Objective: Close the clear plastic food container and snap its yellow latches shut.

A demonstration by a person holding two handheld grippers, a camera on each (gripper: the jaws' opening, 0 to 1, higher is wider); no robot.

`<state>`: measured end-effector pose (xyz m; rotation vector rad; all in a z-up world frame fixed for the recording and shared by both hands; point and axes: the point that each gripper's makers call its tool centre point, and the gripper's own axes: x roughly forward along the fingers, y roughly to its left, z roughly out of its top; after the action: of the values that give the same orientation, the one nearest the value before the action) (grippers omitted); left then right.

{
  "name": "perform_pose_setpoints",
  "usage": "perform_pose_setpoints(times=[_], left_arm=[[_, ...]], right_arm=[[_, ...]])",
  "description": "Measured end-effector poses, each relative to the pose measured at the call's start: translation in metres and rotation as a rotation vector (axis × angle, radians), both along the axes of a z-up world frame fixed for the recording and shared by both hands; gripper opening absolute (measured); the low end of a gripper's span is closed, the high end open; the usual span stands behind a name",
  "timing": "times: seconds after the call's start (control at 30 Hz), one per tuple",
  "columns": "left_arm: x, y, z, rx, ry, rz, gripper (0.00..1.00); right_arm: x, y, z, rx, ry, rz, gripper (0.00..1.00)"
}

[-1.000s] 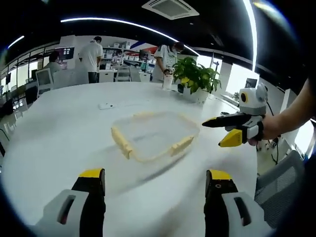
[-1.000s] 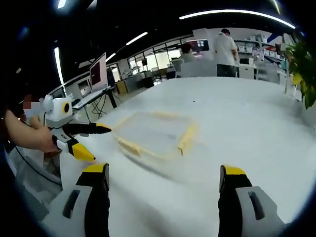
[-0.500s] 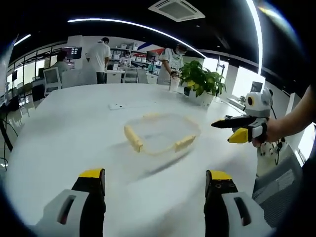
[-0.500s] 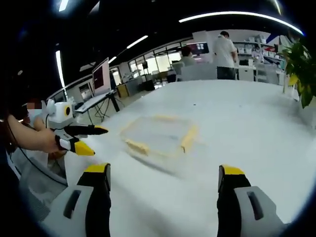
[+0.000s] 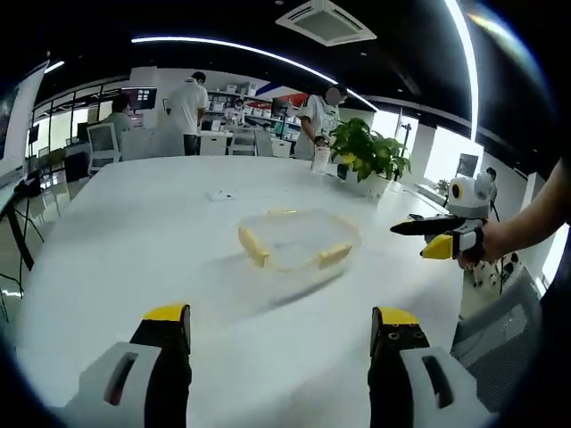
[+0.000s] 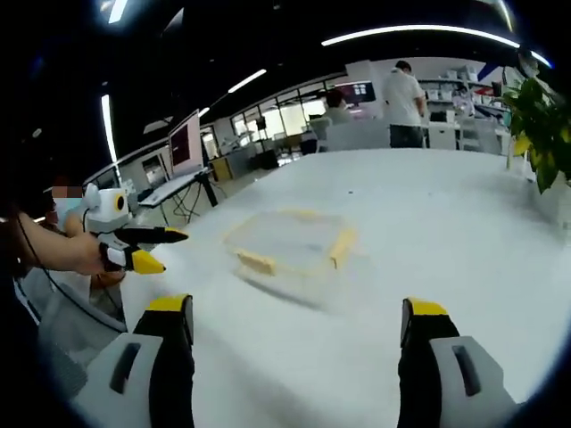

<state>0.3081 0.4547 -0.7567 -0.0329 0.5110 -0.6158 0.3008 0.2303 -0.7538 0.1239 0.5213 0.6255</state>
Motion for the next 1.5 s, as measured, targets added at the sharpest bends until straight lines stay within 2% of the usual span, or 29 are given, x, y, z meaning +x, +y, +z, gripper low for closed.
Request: perform_pose_setpoints(times=[0.23, 0.63, 0.97, 1.03, 1.3, 1.4, 1.5], left_arm=[[-0.008, 0.013, -0.002, 0.003, 0.013, 0.026, 0.79], [-0.037, 0.033, -0.005, 0.015, 0.035, 0.043, 0.8], [-0.059, 0.035, -0.003, 0.024, 0.044, 0.032, 0.8], [-0.064, 0.035, -0.001, 0.023, 0.047, 0.032, 0.8], [-0.078, 0.038, 0.0, 0.028, 0.051, 0.033, 0.8], [-0.084, 0.042, 0.003, -0.001, 0.053, 0.057, 0.79], [-0.088, 0.043, -0.001, 0.0, 0.049, 0.062, 0.79]], right_arm=[[-0.01, -0.001, 0.008, 0.023, 0.0, -0.009, 0.94], [-0.033, -0.017, 0.011, 0.03, 0.012, -0.036, 0.93], [-0.056, -0.016, 0.014, 0.068, 0.029, -0.065, 0.93], [-0.062, -0.015, 0.016, 0.095, 0.039, -0.08, 0.93], [-0.08, -0.014, 0.012, 0.098, 0.042, -0.099, 0.92], [-0.083, -0.013, 0.012, 0.098, 0.037, -0.099, 0.91], [-0.086, -0.01, 0.012, 0.093, 0.027, -0.089, 0.91]])
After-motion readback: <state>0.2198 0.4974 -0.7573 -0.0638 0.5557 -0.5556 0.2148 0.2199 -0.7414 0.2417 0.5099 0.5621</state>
